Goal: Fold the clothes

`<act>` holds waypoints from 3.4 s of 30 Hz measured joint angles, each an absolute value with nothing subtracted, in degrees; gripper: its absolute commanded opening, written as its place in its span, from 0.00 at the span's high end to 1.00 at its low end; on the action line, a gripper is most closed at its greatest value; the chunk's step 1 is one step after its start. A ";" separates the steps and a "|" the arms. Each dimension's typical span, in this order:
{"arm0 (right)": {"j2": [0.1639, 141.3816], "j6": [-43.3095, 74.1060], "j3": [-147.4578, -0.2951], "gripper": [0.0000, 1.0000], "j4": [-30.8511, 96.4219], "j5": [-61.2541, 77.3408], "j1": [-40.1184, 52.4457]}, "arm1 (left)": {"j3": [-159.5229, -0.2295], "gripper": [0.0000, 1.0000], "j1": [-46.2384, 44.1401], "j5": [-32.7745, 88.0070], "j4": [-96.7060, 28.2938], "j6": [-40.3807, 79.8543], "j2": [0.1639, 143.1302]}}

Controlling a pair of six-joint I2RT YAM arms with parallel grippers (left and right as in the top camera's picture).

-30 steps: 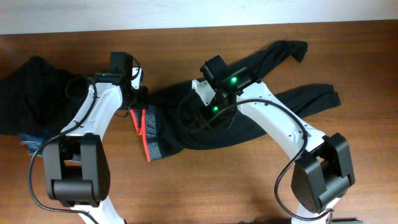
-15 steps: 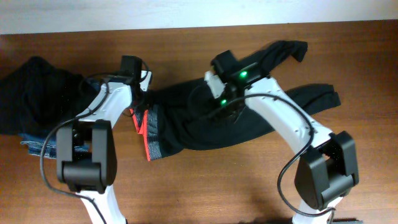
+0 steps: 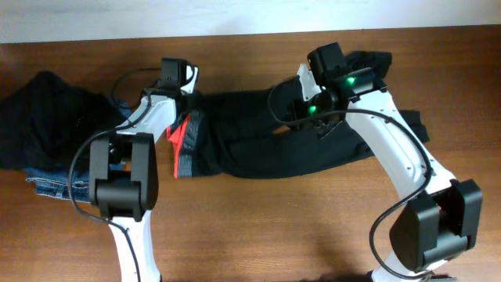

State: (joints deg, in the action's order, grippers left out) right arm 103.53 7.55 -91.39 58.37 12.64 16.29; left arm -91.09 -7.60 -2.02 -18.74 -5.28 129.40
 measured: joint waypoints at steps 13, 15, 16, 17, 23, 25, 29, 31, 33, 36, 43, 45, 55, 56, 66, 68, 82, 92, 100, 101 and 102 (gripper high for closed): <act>103.46 8.51 -91.39 0.25 59.11 8.21 15.44 | -123.37 0.39 -7.66 -5.87 -54.15 -7.44 134.13; 103.46 9.50 -91.39 0.41 59.46 7.66 14.11 | -127.81 0.39 -7.66 -6.04 -62.26 -6.31 134.04; 103.46 10.07 -91.39 0.51 59.81 7.33 12.93 | -129.05 0.40 -7.66 -6.04 -64.79 -5.72 133.93; 103.46 10.55 -91.39 0.59 60.20 7.25 12.12 | -130.19 0.43 -7.66 -5.93 -69.21 -4.60 133.78; 103.46 12.25 -89.89 0.80 61.65 6.26 8.60 | -129.01 0.69 -7.53 -2.70 -79.90 -0.19 133.73; 103.46 12.23 -88.53 0.80 61.76 6.24 8.69 | -128.11 0.73 -7.46 -2.11 -81.89 0.97 133.73; 103.74 12.23 -85.91 0.79 61.69 6.24 8.71 | -126.98 0.73 -6.81 -1.98 -87.74 2.74 133.73; 103.83 12.25 -84.97 0.79 61.73 6.24 8.71 | -126.96 0.73 -6.66 -2.83 -91.24 3.33 133.73; 103.88 12.23 -84.73 0.78 61.67 6.24 8.71 | -126.96 0.73 -6.63 -4.73 -94.50 4.23 133.64; 103.88 12.27 -84.73 0.76 61.49 6.26 8.71 | -125.89 0.71 -7.57 -8.05 -96.33 5.34 131.83; 103.88 12.29 -84.73 0.67 61.32 6.59 8.71 | -116.14 0.60 -10.22 -8.95 -86.61 6.74 121.69; 103.88 12.34 -84.73 0.57 61.34 6.70 8.71 | -111.02 0.59 -9.87 -7.38 -80.99 6.48 120.25; 103.90 12.67 -84.71 0.32 60.20 6.90 8.71 | -83.07 0.55 -1.10 9.76 -52.86 2.59 119.83; 104.01 12.67 -84.68 0.32 59.57 6.92 8.71 | -82.61 0.55 -0.75 10.44 -52.16 2.39 119.63; 107.46 12.71 -84.68 0.33 56.69 6.96 8.71 | -81.73 0.55 -1.13 14.92 -49.17 -0.69 119.24; 109.06 12.67 -84.68 0.39 56.66 7.03 8.71 | -81.65 0.56 -1.28 15.33 -48.71 -1.06 119.15; 115.35 12.43 -84.47 0.50 54.92 9.15 8.71 | -80.09 0.59 -1.76 11.00 -47.03 -2.70 116.46; 115.37 11.75 -78.78 0.51 50.09 9.39 8.71 | -80.07 0.54 -1.76 9.52 -44.69 -3.05 113.36; 114.72 12.03 -75.24 0.60 46.15 9.52 8.71 | -80.01 0.54 -2.66 11.60 -44.91 -3.07 113.36; 114.32 12.05 -74.59 0.60 45.10 9.54 8.71 | -79.81 0.54 -3.36 11.62 -44.82 -3.07 113.36; 114.24 12.12 -74.41 0.61 44.82 9.52 8.71 | -79.64 0.55 -3.73 11.57 -44.80 -3.09 113.36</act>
State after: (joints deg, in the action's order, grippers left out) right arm 114.24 12.12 -74.41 44.82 9.52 8.71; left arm -79.64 -3.73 11.57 -44.80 -3.09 113.36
